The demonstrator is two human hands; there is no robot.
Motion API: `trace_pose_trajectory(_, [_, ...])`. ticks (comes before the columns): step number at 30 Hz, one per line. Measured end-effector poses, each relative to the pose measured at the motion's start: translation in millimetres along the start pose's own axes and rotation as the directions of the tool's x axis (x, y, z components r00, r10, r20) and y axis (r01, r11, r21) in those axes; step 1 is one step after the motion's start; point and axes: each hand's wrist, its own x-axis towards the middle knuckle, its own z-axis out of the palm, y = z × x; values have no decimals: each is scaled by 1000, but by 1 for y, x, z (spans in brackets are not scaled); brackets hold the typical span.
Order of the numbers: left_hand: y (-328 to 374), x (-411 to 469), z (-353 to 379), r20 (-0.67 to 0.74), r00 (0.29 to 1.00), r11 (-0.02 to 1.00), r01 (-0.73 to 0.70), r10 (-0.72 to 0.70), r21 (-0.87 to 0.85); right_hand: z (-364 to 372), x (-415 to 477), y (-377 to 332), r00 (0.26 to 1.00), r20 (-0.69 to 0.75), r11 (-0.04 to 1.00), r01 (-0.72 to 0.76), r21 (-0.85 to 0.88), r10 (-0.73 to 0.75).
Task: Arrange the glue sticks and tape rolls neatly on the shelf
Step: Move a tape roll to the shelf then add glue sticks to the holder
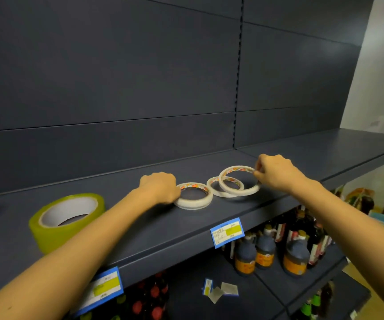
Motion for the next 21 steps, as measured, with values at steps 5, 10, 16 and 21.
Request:
trace_pose_trajectory(5, [1, -1, 4, -62, 997, 997, 39, -35, 67, 18, 31, -4, 997, 35, 998, 67, 18, -68])
trace_pose_trajectory(10, [-15, -14, -11, -302, 946, 983, 156, -120, 97, 33, 49, -10, 978, 159, 972, 159, -176, -131])
trace_pose_trajectory(16, [-39, -45, -31, -469, 845, 950, 310, -257, 38, 14, 57, -49, 878, 11, 866, 474, -156, -479])
trace_pose_trajectory(21, [-55, -99, -29, -502, 760, 902, 417, -413, -112, 14, 31, -117, 616, -22, 615, 787, 40, -787])
